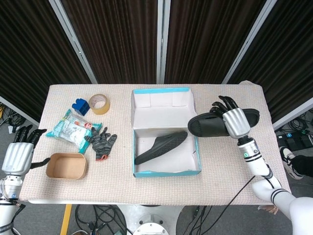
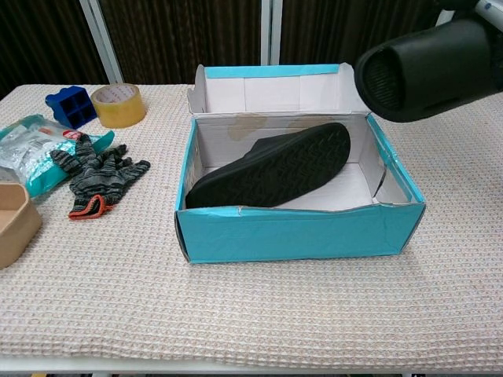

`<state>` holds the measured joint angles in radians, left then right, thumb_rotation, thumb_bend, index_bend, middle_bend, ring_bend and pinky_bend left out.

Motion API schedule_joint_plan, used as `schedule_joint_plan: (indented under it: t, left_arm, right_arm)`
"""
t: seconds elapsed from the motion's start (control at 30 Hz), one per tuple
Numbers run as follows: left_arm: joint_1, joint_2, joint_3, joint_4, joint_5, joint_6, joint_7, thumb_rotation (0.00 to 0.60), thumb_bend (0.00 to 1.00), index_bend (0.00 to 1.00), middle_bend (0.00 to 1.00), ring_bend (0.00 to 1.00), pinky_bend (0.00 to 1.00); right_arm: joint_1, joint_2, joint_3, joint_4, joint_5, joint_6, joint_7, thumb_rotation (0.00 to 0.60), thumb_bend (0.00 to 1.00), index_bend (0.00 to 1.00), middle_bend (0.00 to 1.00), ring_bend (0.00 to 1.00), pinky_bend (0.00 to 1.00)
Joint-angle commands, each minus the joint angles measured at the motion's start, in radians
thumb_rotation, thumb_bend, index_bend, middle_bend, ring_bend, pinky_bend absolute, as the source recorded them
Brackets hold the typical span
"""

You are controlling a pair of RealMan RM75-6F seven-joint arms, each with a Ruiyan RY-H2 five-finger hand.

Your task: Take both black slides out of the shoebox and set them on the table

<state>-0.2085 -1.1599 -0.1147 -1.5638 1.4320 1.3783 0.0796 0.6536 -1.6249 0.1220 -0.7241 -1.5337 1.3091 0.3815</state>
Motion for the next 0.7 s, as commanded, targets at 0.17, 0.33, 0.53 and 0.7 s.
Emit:
schedule_joint_plan:
  t: [0.17, 0.33, 0.53, 0.7]
  left_arm:
    - [-0.036, 0.007, -0.011, -0.003, 0.013, -0.028, -0.005, 0.600, 0.00, 0.18, 0.19, 0.06, 0.09]
    - [-0.045, 0.021, -0.008, -0.014, 0.026, -0.026, 0.007, 0.600, 0.00, 0.18, 0.19, 0.06, 0.09]
    - [-0.066, 0.054, -0.006, -0.034, 0.049, -0.044, -0.003, 0.600, 0.00, 0.18, 0.19, 0.06, 0.09]
    - [-0.115, 0.083, -0.010, -0.053, 0.082, -0.095, -0.068, 0.600, 0.00, 0.18, 0.19, 0.06, 0.10]
  right_arm:
    - [-0.020, -0.048, -0.015, 0.155, 0.069, -0.208, 0.130, 0.600, 0.74, 0.46, 0.29, 0.12, 0.17]
    - [0.012, -0.109, -0.025, 0.251, 0.078, -0.335, 0.182, 0.600, 0.71, 0.36, 0.26, 0.07, 0.13]
    - [0.057, -0.113, -0.045, 0.260, 0.068, -0.453, 0.151, 0.600, 0.30, 0.02, 0.06, 0.00, 0.00]
    - [0.084, -0.063, -0.051, 0.198, 0.061, -0.493, 0.062, 0.600, 0.02, 0.00, 0.00, 0.00, 0.00]
